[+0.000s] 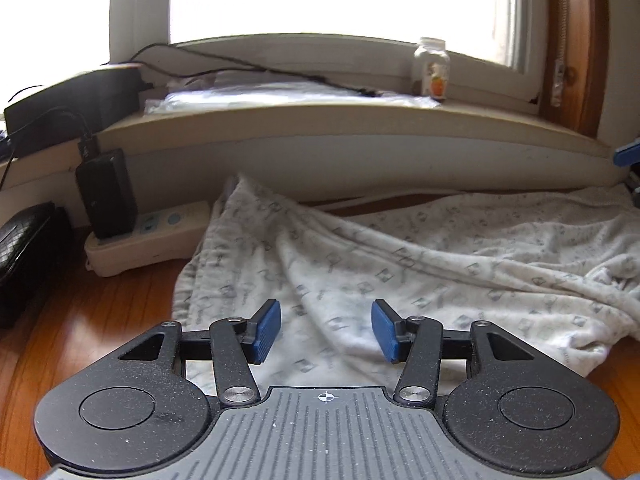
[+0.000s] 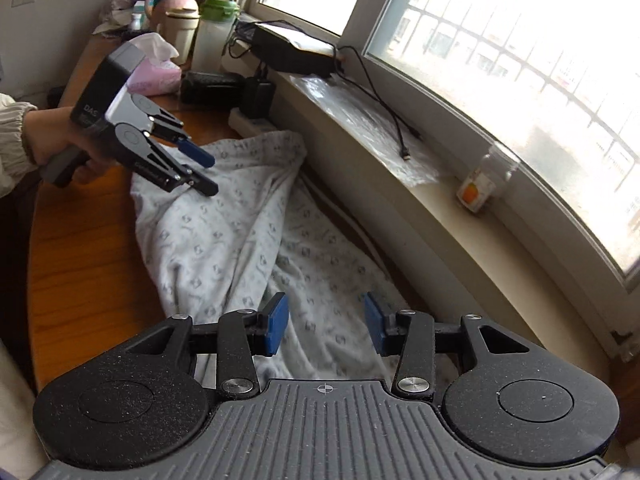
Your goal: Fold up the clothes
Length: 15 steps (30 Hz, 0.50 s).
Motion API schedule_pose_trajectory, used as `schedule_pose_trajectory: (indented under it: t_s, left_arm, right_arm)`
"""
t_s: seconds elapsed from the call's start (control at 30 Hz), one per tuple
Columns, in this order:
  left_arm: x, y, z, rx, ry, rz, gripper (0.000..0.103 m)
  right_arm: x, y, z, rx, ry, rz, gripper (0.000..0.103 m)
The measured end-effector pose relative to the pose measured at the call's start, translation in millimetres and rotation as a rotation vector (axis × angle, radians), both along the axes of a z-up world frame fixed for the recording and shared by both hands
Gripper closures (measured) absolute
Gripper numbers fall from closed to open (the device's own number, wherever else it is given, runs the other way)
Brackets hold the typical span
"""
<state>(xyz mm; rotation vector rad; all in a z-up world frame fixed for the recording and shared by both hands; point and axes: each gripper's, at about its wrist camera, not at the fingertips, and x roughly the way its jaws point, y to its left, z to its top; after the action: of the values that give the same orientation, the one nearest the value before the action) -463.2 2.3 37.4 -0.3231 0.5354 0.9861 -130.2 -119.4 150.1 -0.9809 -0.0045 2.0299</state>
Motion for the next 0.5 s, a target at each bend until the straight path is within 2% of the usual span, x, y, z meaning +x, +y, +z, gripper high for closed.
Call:
schedule_pose_trajectory:
  t_s: [0.1, 0.17, 0.37, 0.5]
  left_arm:
    - [13.4, -8.4, 8.2, 0.016, 0.007, -0.039, 0.047]
    - [24.4, -13.2, 11.5, 0.026, 0.021, -0.061, 0.045]
    - [46.2, -8.8, -1.5, 0.022, 0.108, -0.054, 0.045]
    - [44.4, -9.4, -7.2, 0.003, 0.088, -0.062, 0.045]
  right_arm:
    - [20.7, -27.8, 13.5, 0.009, -0.018, -0.035, 0.06]
    - [30.6, -38.0, 10.2, -0.015, 0.0, -0.058, 0.06]
    - [24.3, -54.9, -48.8, -0.145, 0.09, -0.076, 0.062]
    - [12.3, -63.5, -77.1, -0.206, 0.114, -0.058, 0.063]
